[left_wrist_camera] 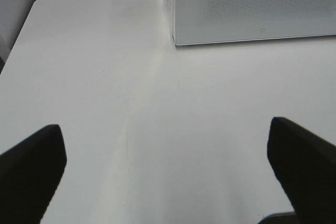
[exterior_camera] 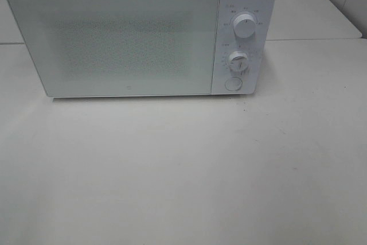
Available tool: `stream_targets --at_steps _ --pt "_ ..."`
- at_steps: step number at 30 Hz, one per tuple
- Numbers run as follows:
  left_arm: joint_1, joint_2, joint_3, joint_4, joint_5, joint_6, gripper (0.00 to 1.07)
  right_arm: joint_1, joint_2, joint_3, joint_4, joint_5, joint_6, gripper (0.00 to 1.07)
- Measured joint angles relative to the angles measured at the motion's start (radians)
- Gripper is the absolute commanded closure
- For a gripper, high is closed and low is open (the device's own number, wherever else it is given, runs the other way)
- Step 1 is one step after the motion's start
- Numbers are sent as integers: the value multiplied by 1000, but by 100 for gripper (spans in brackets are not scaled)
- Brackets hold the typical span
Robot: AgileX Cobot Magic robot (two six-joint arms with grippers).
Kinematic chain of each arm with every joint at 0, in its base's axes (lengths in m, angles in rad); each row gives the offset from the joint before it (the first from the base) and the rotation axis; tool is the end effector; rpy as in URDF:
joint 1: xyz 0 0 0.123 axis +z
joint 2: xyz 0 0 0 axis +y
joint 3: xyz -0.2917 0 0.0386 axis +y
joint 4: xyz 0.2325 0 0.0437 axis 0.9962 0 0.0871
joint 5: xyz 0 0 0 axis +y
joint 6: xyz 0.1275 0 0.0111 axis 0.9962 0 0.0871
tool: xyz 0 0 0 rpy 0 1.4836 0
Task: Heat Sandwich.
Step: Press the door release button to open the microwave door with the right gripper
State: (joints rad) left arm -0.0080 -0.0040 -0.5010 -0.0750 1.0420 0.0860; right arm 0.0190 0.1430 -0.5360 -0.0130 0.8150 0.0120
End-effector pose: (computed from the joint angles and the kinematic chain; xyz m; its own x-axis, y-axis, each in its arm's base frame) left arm 0.0055 -0.0083 0.2557 -0.4300 0.0514 -0.9014 0.0871 0.9961 0.0153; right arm 0.0357 -0.0005 0.2901 -0.3285 -0.0032 -0.9445 -0.0091 1.0000 -0.0002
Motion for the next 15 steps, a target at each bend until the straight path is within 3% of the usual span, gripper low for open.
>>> stream_targets --at_steps 15 --pt "0 0 0 0 0 0 3 0 326 0 0 -394 0 31"
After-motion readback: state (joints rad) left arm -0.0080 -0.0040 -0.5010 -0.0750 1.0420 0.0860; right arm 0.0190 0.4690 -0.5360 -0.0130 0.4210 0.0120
